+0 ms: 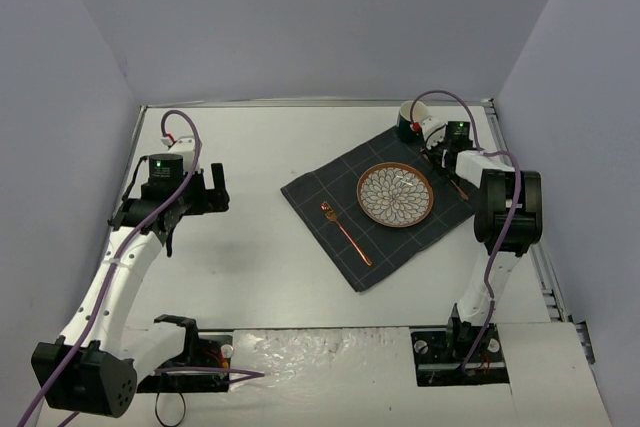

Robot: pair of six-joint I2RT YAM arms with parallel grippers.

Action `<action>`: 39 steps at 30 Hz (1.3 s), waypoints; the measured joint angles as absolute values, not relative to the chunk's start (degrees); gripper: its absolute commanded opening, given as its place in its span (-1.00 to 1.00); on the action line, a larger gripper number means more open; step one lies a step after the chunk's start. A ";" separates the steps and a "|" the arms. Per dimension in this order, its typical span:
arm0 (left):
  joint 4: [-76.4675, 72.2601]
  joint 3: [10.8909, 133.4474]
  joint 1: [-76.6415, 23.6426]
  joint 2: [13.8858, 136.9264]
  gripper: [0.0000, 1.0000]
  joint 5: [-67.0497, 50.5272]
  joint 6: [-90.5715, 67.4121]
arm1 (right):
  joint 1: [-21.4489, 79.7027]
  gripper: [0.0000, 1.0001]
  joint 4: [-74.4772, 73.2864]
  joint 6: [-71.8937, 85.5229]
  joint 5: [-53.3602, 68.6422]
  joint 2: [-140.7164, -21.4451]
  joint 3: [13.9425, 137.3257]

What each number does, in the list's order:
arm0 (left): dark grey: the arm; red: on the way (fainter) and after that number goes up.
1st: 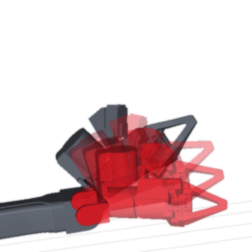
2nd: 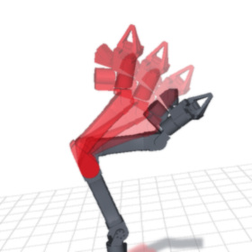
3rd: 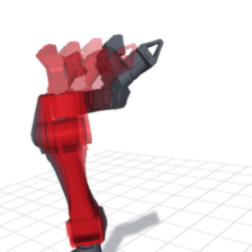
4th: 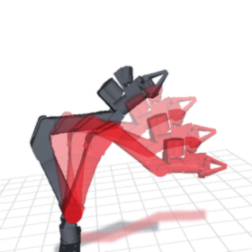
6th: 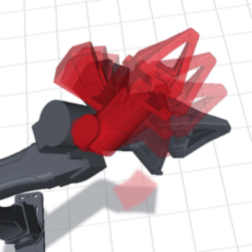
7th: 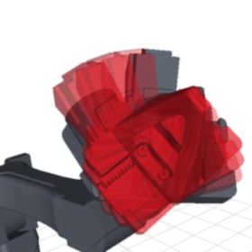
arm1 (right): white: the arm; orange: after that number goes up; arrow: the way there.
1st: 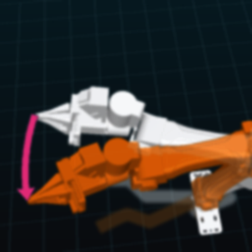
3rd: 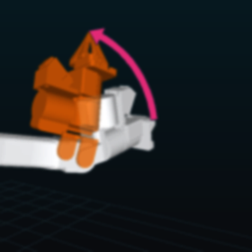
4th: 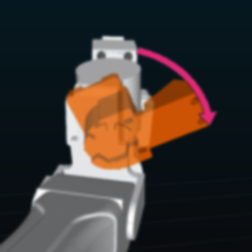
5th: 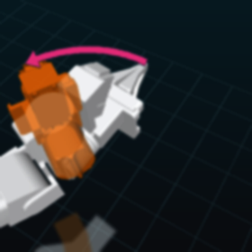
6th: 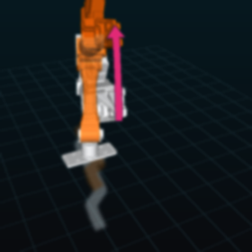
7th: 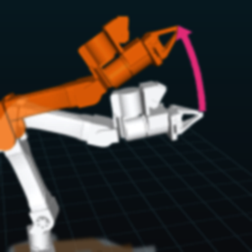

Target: Set the dinner table for one person

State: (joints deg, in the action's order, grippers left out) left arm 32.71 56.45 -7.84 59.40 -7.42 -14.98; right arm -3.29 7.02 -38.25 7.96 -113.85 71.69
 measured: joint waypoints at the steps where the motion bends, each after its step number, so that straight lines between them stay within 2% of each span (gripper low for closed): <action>1: 32.71 56.44 -7.81 59.40 0.86 -7.42 -14.98 | -3.29 -0.71 7.08 -38.35 8.03 -114.12 71.68; 15: 32.69 56.36 -7.22 59.42 0.86 -7.70 -14.98 | -2.97 -0.32 7.97 -39.25 7.73 -114.89 71.79; 18: 32.69 56.35 -7.09 59.42 0.86 -7.70 -14.98 | -2.90 -0.20 8.13 -38.42 7.13 -113.52 71.02; 21: 32.69 56.34 -7.09 59.42 0.86 -7.72 -14.98 | -2.86 0.00 8.28 -37.02 6.11 -110.14 69.23; 25: 32.68 56.34 -7.09 59.35 0.86 -8.01 -14.99 | -2.67 0.34 9.71 -32.79 3.29 -102.78 65.77; 28: 32.70 56.33 -7.09 59.00 0.86 -8.16 -15.00 | -2.59 0.52 10.32 -27.28 -0.15 -95.62 63.09; 39: 34.68 56.63 -7.09 56.32 0.93 -7.25 -15.63 | -2.59 0.92 7.53 -10.04 -9.48 -62.82 60.59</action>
